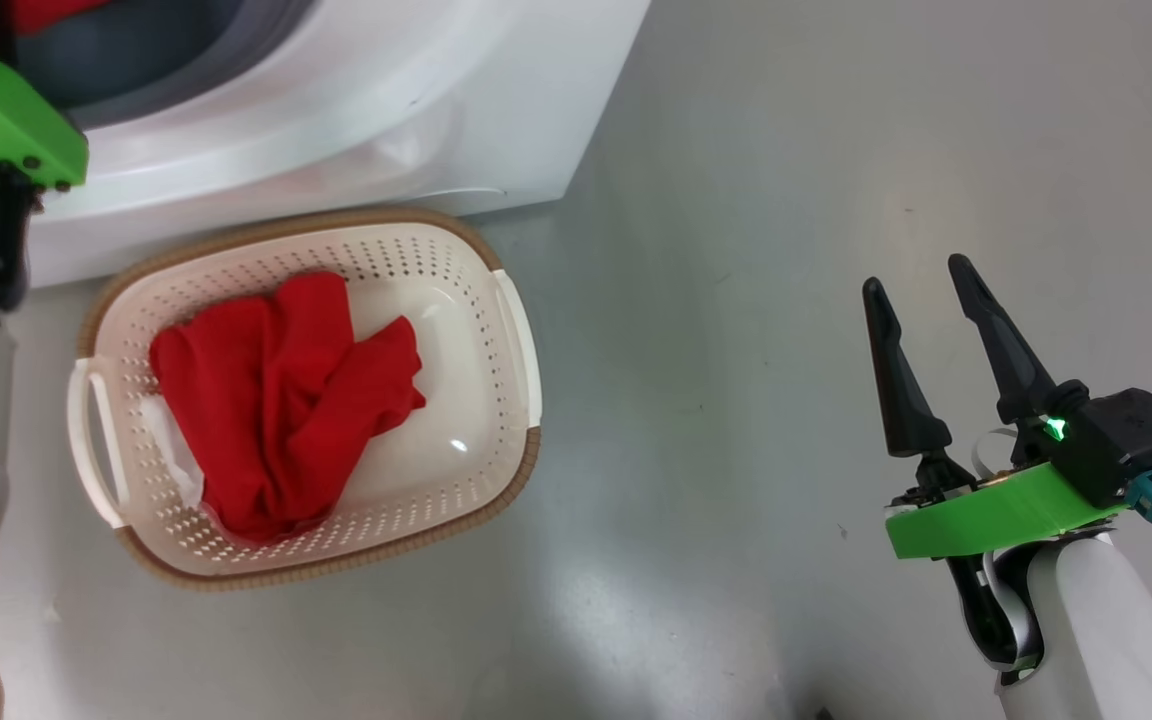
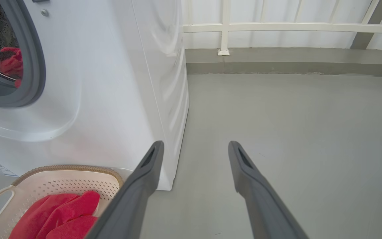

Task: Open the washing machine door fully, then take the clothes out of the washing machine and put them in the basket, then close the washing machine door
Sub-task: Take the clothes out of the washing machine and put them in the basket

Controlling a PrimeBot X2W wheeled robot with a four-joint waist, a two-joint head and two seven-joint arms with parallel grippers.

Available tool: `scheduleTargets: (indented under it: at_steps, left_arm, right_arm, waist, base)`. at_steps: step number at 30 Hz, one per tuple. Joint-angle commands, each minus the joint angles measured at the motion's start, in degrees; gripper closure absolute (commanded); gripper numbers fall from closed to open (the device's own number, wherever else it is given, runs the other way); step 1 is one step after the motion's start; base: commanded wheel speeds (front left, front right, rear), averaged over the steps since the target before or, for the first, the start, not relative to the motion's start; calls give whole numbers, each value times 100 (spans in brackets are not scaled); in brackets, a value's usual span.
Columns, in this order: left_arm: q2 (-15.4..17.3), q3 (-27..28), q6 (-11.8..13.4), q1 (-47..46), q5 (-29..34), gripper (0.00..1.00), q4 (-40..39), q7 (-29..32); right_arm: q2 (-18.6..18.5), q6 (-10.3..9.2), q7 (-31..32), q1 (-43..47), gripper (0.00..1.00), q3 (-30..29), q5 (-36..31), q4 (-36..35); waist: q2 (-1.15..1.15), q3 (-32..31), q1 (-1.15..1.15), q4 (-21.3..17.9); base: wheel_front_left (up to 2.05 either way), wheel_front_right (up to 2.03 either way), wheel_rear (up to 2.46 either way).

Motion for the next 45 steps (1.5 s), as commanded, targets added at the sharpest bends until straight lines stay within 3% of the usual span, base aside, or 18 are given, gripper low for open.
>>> scheduleTargets:
  at_steps: [1,11,25,45]
  left_arm:
    - [280,126,-26,158,-81,100,-204,-267]
    - [233,359,95,855,-60,100,-891,-850]
    - [-142,906,424,2480,345,100,-2717,-868]
    - [-413,830,736,4527,440,100,-4223,-739]
  right_arm:
    - [-25,28,-36,-20,0,88,-13,-94]
    - [-25,28,-36,5,0,7,-57,-21]
    - [-25,28,-36,158,0,-101,-76,64]
    - [-25,28,-36,536,0,-198,-21,165]
  waist:
    - [0,-79,0,78]
    - [0,-392,0,262]
    - [0,-945,0,467]
    - [0,-1949,0,655]
  base:
    - [0,0,0]
    - [0,0,0]
    - [0,0,0]
    - [0,0,0]
